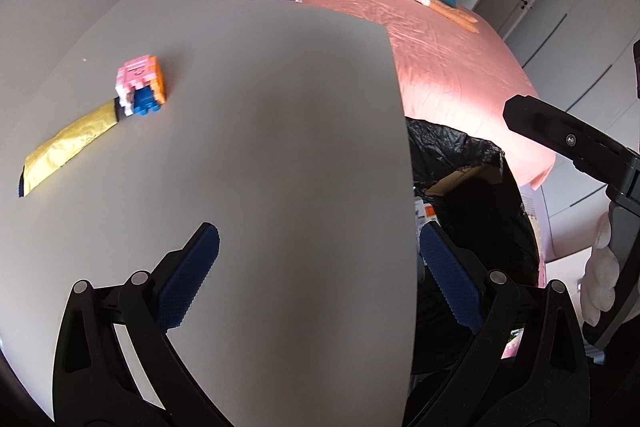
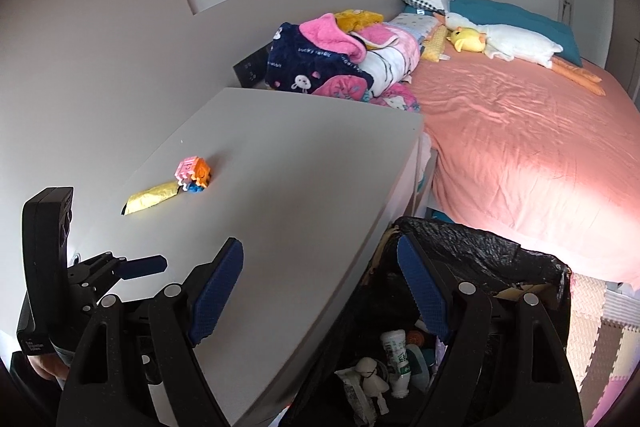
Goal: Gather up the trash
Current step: 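Move both open tools back over the table toward the yellow wrapper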
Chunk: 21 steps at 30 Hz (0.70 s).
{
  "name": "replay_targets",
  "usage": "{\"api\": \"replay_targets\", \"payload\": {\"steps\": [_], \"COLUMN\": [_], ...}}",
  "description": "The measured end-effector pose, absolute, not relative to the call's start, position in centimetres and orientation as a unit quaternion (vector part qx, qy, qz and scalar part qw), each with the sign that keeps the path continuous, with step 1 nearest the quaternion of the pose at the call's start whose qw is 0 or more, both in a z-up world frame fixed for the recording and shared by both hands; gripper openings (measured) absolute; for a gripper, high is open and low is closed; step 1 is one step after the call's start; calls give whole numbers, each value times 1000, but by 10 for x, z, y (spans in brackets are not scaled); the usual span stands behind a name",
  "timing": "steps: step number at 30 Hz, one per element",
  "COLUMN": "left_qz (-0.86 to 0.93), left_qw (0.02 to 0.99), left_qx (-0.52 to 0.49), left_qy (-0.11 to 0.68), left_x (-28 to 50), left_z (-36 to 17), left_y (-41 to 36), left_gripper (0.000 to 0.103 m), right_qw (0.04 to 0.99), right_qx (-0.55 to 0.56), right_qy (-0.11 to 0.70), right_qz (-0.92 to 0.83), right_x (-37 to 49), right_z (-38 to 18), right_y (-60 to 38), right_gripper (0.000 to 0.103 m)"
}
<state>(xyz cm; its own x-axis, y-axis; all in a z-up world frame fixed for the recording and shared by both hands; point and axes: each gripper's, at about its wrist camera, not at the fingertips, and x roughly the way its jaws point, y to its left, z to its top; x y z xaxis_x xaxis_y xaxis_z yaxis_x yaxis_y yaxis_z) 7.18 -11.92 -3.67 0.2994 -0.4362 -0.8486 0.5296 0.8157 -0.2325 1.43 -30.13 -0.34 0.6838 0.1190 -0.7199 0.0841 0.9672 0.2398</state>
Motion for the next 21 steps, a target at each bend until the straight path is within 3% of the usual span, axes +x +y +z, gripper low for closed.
{"api": "replay_targets", "payload": {"steps": [21], "left_qz": [-200], "left_qw": [833], "left_qx": [17], "left_qy": [516], "left_x": [112], "left_z": [-56], "left_y": [-18], "left_gripper": [97], "right_qw": [892], "right_qx": [60], "right_qy": [437], "right_qz": [102], "right_x": [95], "right_z": [-29], "right_y": [-211], "right_gripper": [80]}}
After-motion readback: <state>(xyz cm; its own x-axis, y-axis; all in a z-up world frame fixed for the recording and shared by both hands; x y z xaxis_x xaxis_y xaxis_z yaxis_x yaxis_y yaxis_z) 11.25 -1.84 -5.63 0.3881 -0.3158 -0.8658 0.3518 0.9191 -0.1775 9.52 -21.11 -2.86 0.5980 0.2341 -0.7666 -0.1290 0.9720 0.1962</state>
